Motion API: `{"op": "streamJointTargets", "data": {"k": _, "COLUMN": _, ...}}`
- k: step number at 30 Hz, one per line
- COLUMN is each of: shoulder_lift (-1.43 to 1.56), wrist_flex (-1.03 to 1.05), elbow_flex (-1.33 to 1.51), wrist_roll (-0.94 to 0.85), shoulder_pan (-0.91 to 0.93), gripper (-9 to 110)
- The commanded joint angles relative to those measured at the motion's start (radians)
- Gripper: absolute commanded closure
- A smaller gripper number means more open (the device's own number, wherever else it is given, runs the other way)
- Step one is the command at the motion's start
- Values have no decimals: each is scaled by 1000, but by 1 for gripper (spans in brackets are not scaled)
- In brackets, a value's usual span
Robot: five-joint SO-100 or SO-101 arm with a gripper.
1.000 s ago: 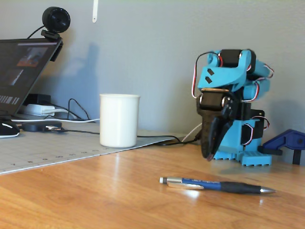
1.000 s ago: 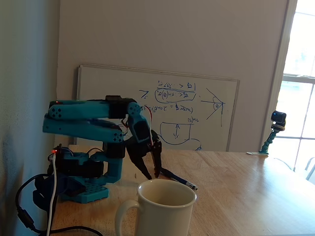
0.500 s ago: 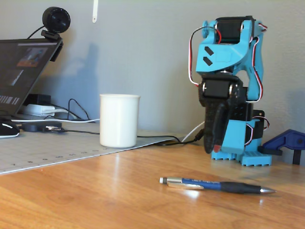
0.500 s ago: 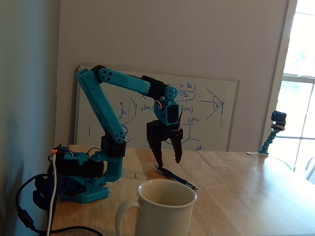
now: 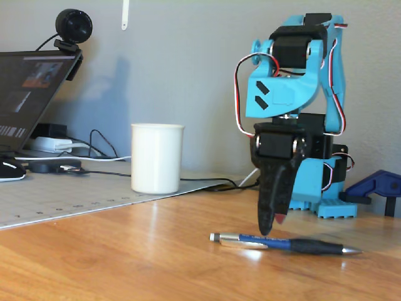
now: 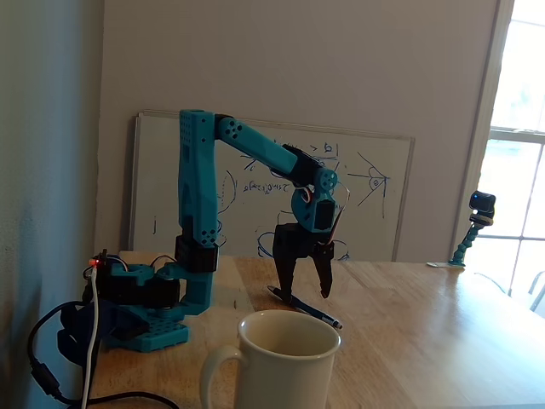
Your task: Grasp a pen and put it in a mug.
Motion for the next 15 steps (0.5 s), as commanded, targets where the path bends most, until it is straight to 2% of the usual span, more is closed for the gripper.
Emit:
{"op": "streamJointTargets", "data": {"k": 1, "shoulder_lift": -14, "wrist_flex": -9, "elbow_flex": -75, "wrist_roll": -11, "shoulder_pan": -9, "gripper": 72}}
{"op": "streamJointTargets", "data": {"k": 10, "shoulder_lift": -72, "wrist_flex": -9, "elbow_flex": -78, "wrist_roll": -11, "shoulder_pan": -12, "gripper": 72}}
{"op": "streamJointTargets", "data": {"k": 15, "shoulder_lift": -72, "wrist_flex": -9, "elbow_flex": -78, "wrist_roll": -11, "shoulder_pan": -14, "gripper": 82}}
